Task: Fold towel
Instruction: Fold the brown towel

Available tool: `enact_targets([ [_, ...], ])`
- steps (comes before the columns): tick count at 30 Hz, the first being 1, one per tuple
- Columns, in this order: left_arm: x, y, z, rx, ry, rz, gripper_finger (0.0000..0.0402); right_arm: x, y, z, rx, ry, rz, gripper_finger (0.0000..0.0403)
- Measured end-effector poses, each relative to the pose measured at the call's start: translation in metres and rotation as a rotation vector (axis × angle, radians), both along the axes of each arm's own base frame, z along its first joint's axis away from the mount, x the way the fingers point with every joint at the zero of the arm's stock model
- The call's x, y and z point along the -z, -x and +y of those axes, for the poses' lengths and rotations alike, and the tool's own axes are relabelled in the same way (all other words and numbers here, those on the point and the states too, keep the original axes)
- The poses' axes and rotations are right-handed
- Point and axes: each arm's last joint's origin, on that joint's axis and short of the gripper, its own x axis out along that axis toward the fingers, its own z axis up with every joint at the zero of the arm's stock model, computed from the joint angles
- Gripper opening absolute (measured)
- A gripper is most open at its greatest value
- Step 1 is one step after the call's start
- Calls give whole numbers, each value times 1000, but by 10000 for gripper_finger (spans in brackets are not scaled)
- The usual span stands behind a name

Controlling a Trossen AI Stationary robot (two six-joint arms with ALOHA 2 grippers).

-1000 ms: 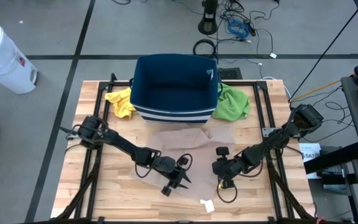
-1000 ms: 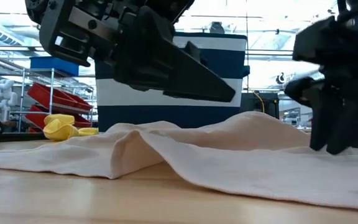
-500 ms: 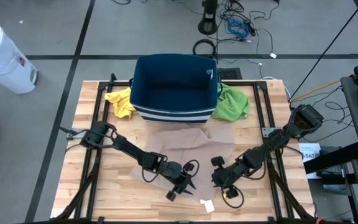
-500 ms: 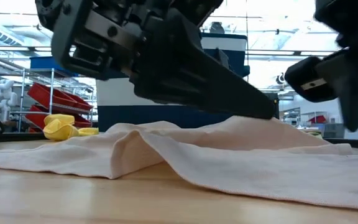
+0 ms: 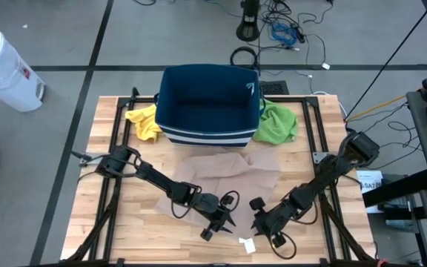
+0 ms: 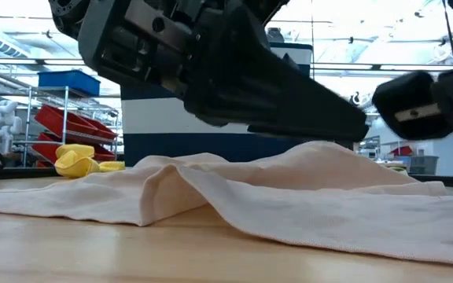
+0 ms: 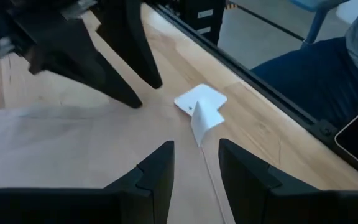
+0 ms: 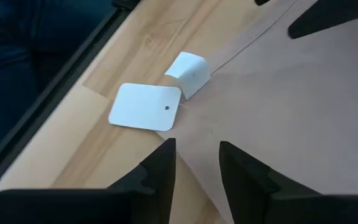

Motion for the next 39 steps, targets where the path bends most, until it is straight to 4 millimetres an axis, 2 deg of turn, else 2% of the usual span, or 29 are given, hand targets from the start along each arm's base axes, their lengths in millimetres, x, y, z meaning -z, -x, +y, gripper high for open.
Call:
enact_targets([
  [8, 0, 1, -2, -5, 18, 16, 133, 15, -5, 4, -3, -11, -7, 150],
  [12, 0, 1, -2, -5, 19, 14, 133, 20, -5, 4, 17, 1, 24, 151],
  [17, 0, 1, -2, -5, 20, 11, 133, 23, -6, 4, 23, 7, 25, 115],
  [24, -1, 1, -3, -4, 21, 5, 133, 22, -6, 4, 0, 19, 19, 12],
  [31, -4, 2, -10, 12, 33, -28, 133, 14, -19, 3, 53, 41, -16, 2],
  [39, -3, 6, -19, -54, -33, -56, 133, -2, -39, 2, 91, 42, -25, 1],
])
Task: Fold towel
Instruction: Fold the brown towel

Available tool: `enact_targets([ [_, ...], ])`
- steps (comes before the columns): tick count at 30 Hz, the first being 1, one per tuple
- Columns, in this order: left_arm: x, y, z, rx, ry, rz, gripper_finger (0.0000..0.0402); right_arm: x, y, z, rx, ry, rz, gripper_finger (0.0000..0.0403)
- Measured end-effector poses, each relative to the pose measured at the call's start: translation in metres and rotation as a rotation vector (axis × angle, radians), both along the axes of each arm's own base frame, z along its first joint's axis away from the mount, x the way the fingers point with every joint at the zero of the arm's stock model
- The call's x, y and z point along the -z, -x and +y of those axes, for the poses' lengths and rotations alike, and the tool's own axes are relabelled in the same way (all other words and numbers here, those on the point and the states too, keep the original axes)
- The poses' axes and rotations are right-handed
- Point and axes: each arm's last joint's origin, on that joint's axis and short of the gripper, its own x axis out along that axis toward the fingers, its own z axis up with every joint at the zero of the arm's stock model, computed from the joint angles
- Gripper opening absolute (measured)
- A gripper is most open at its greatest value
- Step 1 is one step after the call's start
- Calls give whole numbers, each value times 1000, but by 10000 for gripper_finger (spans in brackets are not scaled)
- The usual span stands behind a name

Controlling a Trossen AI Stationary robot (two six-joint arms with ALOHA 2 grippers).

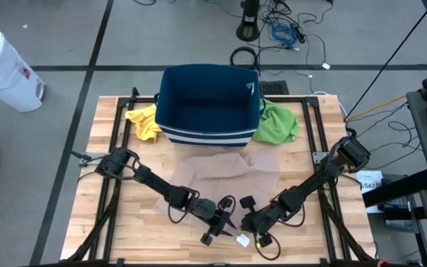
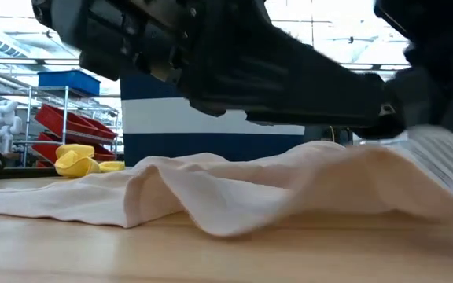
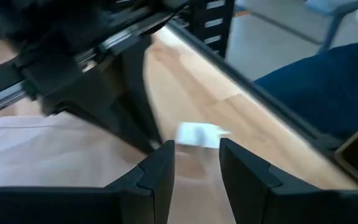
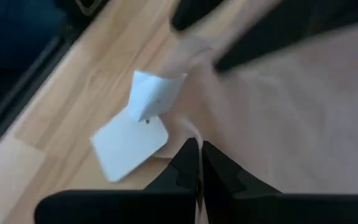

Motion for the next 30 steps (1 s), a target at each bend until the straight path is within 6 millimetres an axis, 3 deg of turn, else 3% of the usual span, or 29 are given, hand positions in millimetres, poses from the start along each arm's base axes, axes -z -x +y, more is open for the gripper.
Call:
enact_targets([
  [11, 3, 1, 0, -77, -67, -1, 177, -26, -9, 15, -9, 36, 74, 0],
  [23, -7, 0, -5, -60, 82, -38, 218, -64, -21, 18, 92, 157, 123, 0],
  [30, -6, -1, -3, -218, 149, -4, 219, -68, -27, 10, 166, 154, 135, 0],
])
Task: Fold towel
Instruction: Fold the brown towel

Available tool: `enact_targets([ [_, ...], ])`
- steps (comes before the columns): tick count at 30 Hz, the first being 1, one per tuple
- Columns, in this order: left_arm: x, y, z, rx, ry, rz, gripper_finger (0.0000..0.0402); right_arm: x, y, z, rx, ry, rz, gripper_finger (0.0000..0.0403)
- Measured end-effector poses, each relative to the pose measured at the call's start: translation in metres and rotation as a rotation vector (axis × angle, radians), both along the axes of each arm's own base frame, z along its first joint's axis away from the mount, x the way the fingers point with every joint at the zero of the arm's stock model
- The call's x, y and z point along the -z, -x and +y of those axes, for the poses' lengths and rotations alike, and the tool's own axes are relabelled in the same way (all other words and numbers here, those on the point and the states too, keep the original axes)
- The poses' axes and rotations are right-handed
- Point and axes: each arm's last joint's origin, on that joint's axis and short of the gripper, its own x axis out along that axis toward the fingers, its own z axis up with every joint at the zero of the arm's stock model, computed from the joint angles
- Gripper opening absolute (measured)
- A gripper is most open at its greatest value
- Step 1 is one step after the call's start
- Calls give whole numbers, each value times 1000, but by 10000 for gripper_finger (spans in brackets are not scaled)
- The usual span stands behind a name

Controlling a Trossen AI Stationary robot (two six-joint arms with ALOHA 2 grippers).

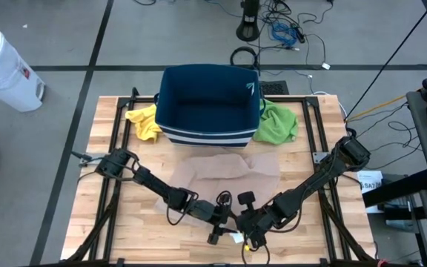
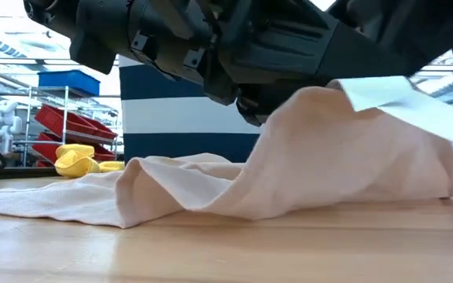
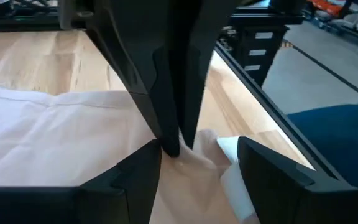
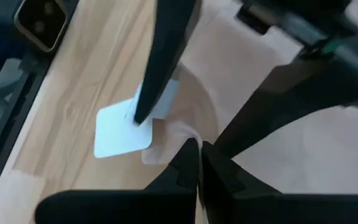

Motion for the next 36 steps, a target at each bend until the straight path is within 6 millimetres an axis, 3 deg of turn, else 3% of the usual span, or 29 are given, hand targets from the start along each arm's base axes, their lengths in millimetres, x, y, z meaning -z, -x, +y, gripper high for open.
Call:
enact_targets([
  [6, 3, 0, 2, -68, -7, 34, 204, -1, -3, -5, 27, 17, -16, 0],
  [16, 5, 0, 5, -78, -19, 45, 83, 1, -2, -6, 26, 18, 11, 0],
  [25, 4, -2, 9, -72, -59, 30, 18, 1, 2, -2, 20, 5, 36, 3],
  [29, 5, 0, 4, -49, -91, 22, 4, 3, 7, 0, 7, 45, 50, 37],
  [36, 12, 8, -4, -27, -118, 103, 2, 8, 26, 1, 28, 210, 124, 143],
])
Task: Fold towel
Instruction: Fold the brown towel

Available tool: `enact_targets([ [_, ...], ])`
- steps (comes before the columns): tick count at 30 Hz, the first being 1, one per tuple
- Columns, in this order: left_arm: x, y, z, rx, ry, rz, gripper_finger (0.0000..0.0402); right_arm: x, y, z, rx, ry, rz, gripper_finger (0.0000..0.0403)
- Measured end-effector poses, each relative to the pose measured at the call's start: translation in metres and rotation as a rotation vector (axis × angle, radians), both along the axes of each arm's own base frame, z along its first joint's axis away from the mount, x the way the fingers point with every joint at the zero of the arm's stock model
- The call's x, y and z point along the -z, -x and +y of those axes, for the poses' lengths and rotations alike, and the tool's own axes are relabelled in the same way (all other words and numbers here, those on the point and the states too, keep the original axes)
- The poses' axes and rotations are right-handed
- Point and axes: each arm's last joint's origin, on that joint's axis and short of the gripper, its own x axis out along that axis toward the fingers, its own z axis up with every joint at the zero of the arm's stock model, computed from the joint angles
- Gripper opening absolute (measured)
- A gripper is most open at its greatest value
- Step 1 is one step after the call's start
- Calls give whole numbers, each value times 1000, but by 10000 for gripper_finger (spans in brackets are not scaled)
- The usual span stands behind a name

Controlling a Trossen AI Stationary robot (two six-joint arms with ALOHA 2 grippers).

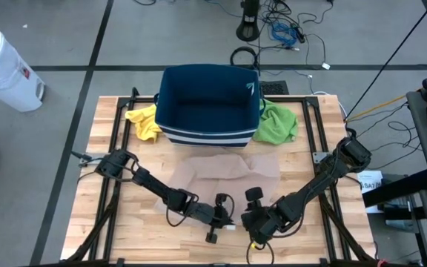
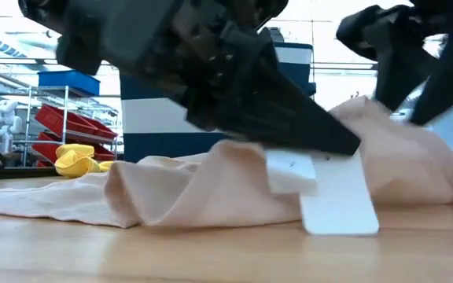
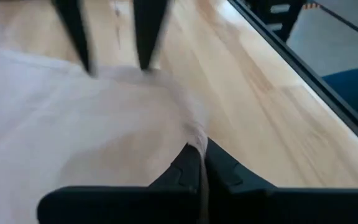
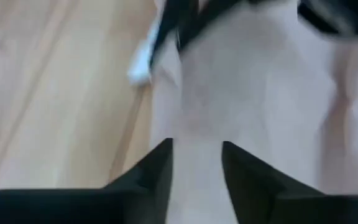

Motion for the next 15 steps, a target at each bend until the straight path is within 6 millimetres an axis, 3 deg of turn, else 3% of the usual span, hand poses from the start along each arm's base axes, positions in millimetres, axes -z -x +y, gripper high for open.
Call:
enact_targets([
  [6, -8, 11, -17, 46, 15, 12, 2, 6, 21, -9, 86, 99, 173, 192],
  [15, -36, 34, -30, 13, -38, 72, 1, 38, 46, -13, 71, 42, 341, 177],
])
